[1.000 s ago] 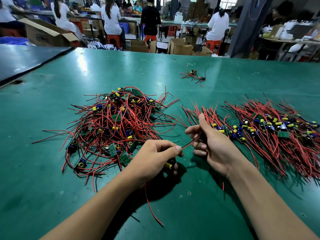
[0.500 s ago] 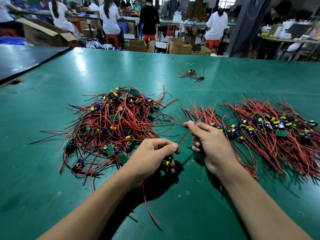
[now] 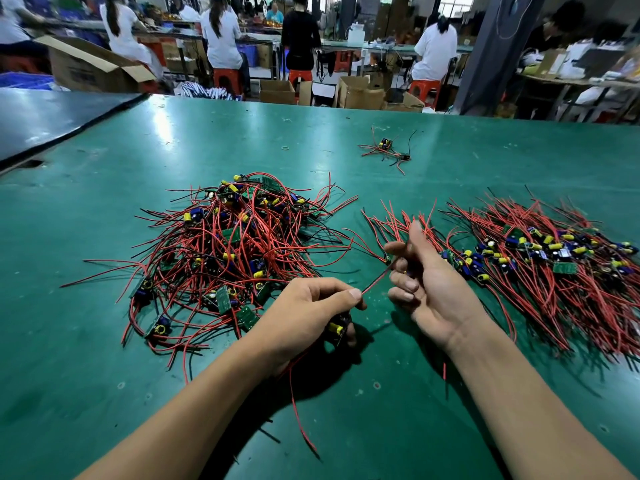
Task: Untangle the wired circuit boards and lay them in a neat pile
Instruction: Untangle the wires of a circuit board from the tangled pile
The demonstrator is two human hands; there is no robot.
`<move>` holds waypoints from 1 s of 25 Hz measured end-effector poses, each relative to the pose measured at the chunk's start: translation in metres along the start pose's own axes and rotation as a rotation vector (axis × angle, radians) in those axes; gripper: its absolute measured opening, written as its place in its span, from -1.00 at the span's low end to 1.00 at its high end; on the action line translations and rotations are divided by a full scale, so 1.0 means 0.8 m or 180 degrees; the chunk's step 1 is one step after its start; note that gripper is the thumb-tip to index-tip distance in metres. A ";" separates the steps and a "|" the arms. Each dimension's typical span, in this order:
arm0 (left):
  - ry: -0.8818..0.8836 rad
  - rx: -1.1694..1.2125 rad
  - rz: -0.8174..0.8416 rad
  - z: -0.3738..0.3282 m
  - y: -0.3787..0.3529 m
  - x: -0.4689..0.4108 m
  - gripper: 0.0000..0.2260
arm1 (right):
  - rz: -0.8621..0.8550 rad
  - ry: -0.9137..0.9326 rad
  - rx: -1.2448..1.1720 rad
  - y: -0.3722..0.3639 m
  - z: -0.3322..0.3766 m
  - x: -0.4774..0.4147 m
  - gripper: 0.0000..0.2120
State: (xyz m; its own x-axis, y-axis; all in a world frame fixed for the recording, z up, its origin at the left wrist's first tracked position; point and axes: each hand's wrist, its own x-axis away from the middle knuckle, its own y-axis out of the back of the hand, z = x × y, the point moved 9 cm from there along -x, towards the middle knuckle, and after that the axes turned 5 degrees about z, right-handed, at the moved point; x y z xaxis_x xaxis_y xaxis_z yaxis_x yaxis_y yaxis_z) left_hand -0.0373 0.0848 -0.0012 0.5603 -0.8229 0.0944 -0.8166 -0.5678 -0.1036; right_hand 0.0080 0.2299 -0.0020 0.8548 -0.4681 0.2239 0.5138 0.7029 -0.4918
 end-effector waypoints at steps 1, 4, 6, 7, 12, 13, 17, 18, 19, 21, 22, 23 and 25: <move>0.0015 0.0148 -0.0064 0.001 0.002 0.000 -0.83 | 0.0049 0.0026 0.0073 -0.001 0.001 0.000 -0.49; 0.0094 0.0586 -0.0234 0.003 0.009 -0.001 -0.83 | 0.0077 0.0087 0.0395 0.002 -0.001 -0.003 -0.39; 0.0062 0.0789 -0.0241 0.000 0.013 -0.002 -0.82 | 0.0176 0.0228 0.0936 -0.001 -0.002 -0.001 -0.60; -0.0005 0.0883 -0.0226 -0.004 0.014 -0.002 -0.77 | 0.0264 0.0368 0.1475 -0.006 -0.001 0.002 -0.72; -0.0395 0.1104 -0.0396 -0.020 0.026 -0.001 -0.70 | 0.0986 0.0900 0.3484 -0.042 -0.008 0.023 -0.93; -0.0414 0.1049 -0.0500 -0.021 0.030 0.000 -0.71 | 0.1109 0.0868 0.3466 -0.049 -0.012 0.028 -0.85; -0.0366 0.1191 -0.0772 -0.020 0.043 0.002 -0.75 | 0.1049 0.1291 0.3447 -0.066 -0.007 0.041 -0.64; -0.0334 0.1226 -0.0752 -0.019 0.042 0.003 -0.76 | 0.0986 0.1442 0.3324 -0.068 -0.003 0.044 -0.65; -0.0318 0.1234 -0.0729 -0.019 0.042 0.003 -0.76 | 0.0926 0.1578 0.3187 -0.070 0.002 0.047 -0.68; -0.0357 0.1306 -0.0698 -0.019 0.042 0.002 -0.77 | 0.0883 0.1796 0.2966 -0.073 0.009 0.052 -0.77; -0.0397 0.1387 -0.0686 -0.021 0.042 0.002 -0.78 | 0.0880 0.1838 0.2852 -0.074 0.010 0.053 -0.79; -0.0439 0.1462 -0.0672 -0.022 0.042 0.001 -0.79 | 0.0877 0.1805 0.2689 -0.074 0.009 0.053 -0.78; -0.0510 0.1536 -0.0670 -0.026 0.041 0.002 -0.79 | 0.0841 0.1587 0.2135 -0.072 0.005 0.048 -0.76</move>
State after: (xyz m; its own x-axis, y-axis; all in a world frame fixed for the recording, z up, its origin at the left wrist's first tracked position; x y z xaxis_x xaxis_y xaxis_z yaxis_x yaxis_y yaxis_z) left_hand -0.0665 0.0654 0.0161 0.7496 -0.6617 0.0142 -0.5492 -0.6338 -0.5447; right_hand 0.0110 0.1733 0.0381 0.9010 -0.3148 -0.2985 0.3719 0.9147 0.1581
